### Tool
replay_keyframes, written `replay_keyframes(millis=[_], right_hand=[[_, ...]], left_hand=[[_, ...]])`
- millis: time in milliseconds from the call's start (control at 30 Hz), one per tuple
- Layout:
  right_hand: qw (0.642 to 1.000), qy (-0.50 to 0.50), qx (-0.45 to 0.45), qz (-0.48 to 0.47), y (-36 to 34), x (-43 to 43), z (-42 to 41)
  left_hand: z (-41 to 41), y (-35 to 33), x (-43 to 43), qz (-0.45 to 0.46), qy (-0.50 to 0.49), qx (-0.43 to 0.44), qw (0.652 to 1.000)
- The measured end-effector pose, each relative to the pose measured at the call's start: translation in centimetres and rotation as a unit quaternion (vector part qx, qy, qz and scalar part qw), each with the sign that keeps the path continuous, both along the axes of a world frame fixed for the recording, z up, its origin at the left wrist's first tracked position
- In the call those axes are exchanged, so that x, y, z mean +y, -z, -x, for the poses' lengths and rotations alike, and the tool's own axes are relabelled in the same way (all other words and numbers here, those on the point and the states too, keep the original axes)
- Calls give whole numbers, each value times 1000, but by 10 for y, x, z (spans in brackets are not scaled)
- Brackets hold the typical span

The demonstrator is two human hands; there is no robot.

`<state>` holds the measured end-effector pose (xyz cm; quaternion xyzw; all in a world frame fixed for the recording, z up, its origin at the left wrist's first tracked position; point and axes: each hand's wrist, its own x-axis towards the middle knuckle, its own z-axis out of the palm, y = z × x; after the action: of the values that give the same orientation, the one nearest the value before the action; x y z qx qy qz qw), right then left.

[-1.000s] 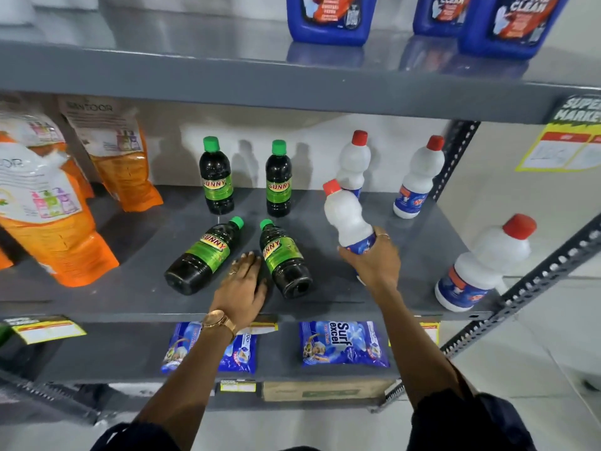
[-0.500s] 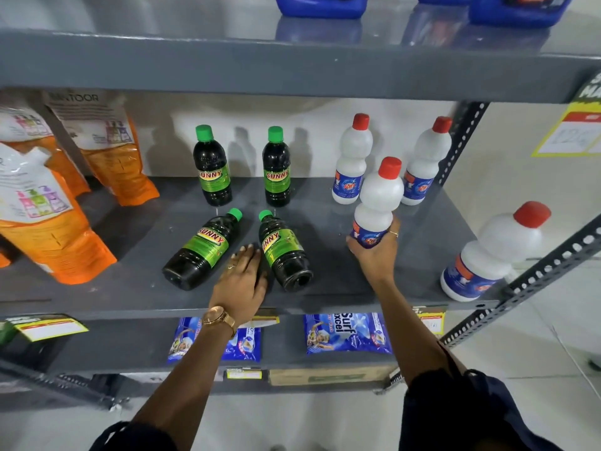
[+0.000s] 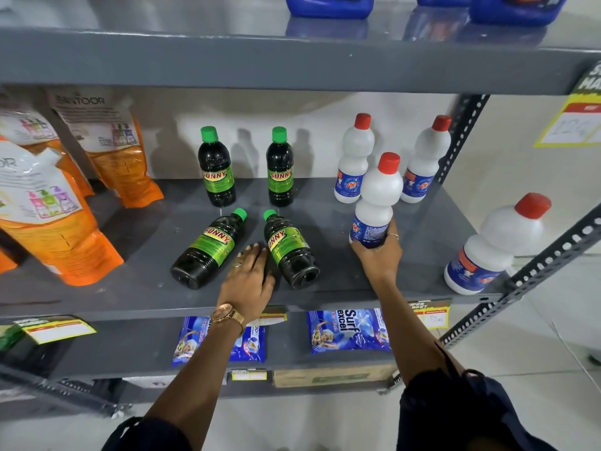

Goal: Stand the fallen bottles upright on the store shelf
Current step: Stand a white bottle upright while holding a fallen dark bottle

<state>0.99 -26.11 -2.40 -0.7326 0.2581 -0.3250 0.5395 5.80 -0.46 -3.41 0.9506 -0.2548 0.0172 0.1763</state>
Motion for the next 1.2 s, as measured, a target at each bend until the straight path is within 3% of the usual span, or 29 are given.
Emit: replay_keyframes(millis=[200,433,633,767,900,1033,1200], right_hand=[[999,32,9,-15,1,0,-1],[995,-81,53,-10,-8,-24,1],[994,94,47,31,-4,5,-5],[997,71,5,-33,-1,2,-4],[998,52,29,-17,-1,2,-3],[991,117,63,31,-3,8,-13],[993,112,48,-11,2,3,-12]], left_hand=[[1,-1,1,1,4,6,1000],[2,-2,1,3,4,-5,1000],[3,-3,0,7,1,-2,1000],[3,-3,1,6,0,-3,1000],[4,-4,0,5,1,-4,1000],[4,-3,-1,2,2,-6,1000],[3,-2,0,0,-1,-5,1000]])
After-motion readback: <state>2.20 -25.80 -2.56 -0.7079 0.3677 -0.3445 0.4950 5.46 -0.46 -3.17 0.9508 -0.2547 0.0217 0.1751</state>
